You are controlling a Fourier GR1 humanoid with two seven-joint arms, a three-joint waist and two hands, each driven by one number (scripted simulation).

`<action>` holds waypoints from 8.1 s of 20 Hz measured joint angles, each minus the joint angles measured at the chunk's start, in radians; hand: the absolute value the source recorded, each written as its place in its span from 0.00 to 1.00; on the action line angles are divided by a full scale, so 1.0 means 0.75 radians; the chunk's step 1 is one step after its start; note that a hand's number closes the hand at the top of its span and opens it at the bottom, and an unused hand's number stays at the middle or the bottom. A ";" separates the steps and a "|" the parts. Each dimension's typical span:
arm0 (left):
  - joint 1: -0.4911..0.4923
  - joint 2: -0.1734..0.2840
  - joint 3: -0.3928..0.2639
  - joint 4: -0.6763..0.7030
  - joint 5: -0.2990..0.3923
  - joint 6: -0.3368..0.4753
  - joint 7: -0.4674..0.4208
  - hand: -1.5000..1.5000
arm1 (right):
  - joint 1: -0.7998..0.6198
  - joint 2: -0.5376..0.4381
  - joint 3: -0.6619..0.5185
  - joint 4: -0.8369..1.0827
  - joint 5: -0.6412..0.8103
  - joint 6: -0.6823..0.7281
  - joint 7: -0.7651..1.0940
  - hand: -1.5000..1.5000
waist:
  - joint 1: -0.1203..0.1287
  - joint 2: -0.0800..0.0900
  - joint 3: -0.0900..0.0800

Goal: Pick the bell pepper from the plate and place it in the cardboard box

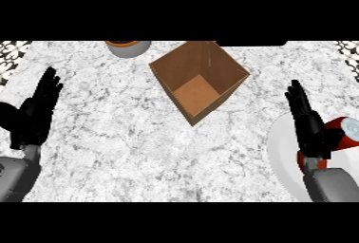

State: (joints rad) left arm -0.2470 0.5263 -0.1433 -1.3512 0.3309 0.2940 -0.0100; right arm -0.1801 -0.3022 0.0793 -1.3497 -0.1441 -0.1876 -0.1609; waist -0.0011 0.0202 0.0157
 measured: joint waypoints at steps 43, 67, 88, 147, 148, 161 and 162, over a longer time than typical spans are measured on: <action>0.195 0.082 0.036 0.054 -0.356 0.031 0.084 0.50 | 0.019 -0.789 0.134 0.263 0.793 0.782 -0.394 0.00 | 0.011 -0.027 -0.022; 0.236 -0.076 0.238 0.019 -0.562 -0.116 0.091 0.50 | 0.072 -0.511 0.000 0.033 1.045 0.970 -0.333 0.00 | 0.000 -0.028 -0.021; 0.192 -0.149 0.332 0.037 -0.658 -0.195 0.089 0.50 | 0.041 -0.310 -0.004 0.127 1.395 0.736 -0.227 1.00 | 0.006 -0.029 -0.025; 0.157 -0.227 0.388 0.011 -0.756 -0.264 0.096 0.50 | -1.245 0.390 -0.215 0.796 1.326 0.064 0.552 1.00 | 0.053 -0.011 -0.022; 0.155 -0.230 0.385 0.016 -0.760 -0.264 0.096 0.50 | -1.272 0.393 -0.216 0.859 1.328 0.024 0.561 1.00 | 0.058 -0.009 -0.021; 0.111 -0.235 0.383 0.026 -0.764 -0.284 0.101 0.50 | -1.423 0.399 -0.397 1.329 1.152 -0.204 0.375 0.00 | 0.086 0.004 -0.021; 0.115 -0.241 0.378 0.026 -0.769 -0.280 0.097 0.50 | -1.428 0.400 -0.410 1.331 1.139 -0.232 0.344 0.00 | 0.088 0.004 -0.021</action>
State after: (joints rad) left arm -0.1605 0.3453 0.1402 -1.3318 -0.2456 0.0840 0.0627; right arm -1.2513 -0.0022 -0.2281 -0.3513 0.7099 -0.3617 0.0967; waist 0.0648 0.0235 0.0002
